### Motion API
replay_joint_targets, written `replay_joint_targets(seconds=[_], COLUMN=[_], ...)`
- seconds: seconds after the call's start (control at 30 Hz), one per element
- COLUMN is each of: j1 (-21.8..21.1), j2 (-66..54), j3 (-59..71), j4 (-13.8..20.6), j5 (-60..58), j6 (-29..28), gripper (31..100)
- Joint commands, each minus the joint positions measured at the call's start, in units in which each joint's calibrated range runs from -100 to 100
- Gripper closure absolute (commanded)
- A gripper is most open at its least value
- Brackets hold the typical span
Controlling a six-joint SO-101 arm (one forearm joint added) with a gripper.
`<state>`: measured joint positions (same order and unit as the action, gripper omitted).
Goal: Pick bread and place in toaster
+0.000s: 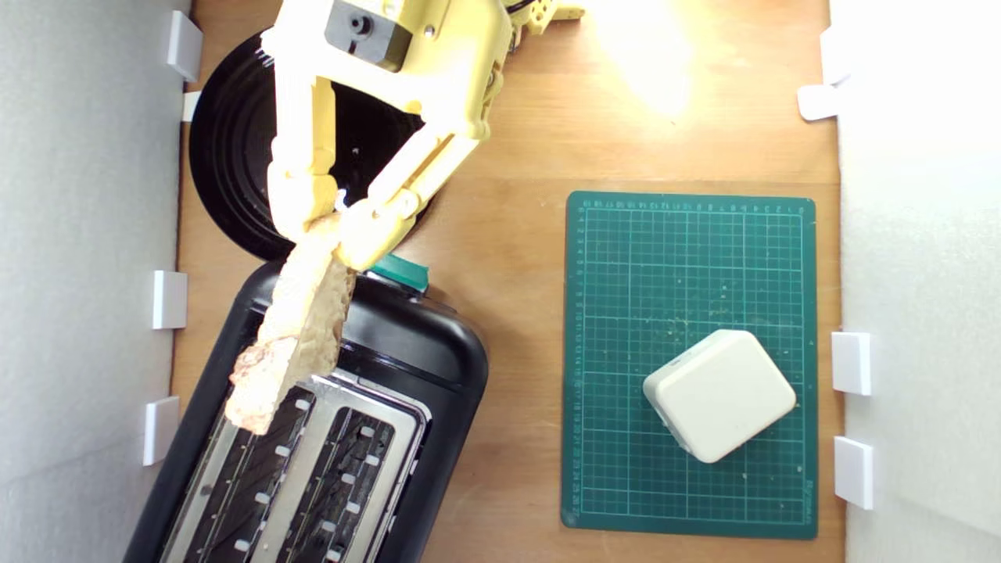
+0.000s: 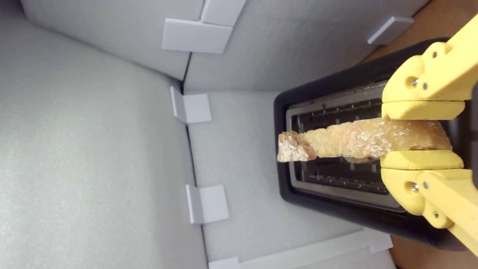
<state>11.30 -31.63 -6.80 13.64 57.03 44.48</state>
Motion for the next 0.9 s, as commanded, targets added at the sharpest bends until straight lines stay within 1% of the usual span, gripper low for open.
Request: replay_joint_targets(seconds=[0.0,0.2,0.33,0.5,0.6,0.77,0.8,0.87], j1=[0.5,0.7,0.7,0.8,2.3,2.7,2.7,3.1], j2=[0.0,1.6,3.2,4.3,5.3,6.1,6.1,6.3], j3=[-3.8,-3.8,-3.9,-3.9,-3.9,-4.0,-4.1,-5.3], j4=[1.5,1.2,1.0,1.7,0.8,0.8,0.5,-1.7], j5=[0.3,0.2,0.1,0.0,0.0,-0.5,-0.5,-1.5], j6=[1.6,4.7,4.8,5.2,6.3,6.8,7.1,7.3], gripper=[82.6,82.6,82.6,82.6,82.6,82.6,82.6,82.6])
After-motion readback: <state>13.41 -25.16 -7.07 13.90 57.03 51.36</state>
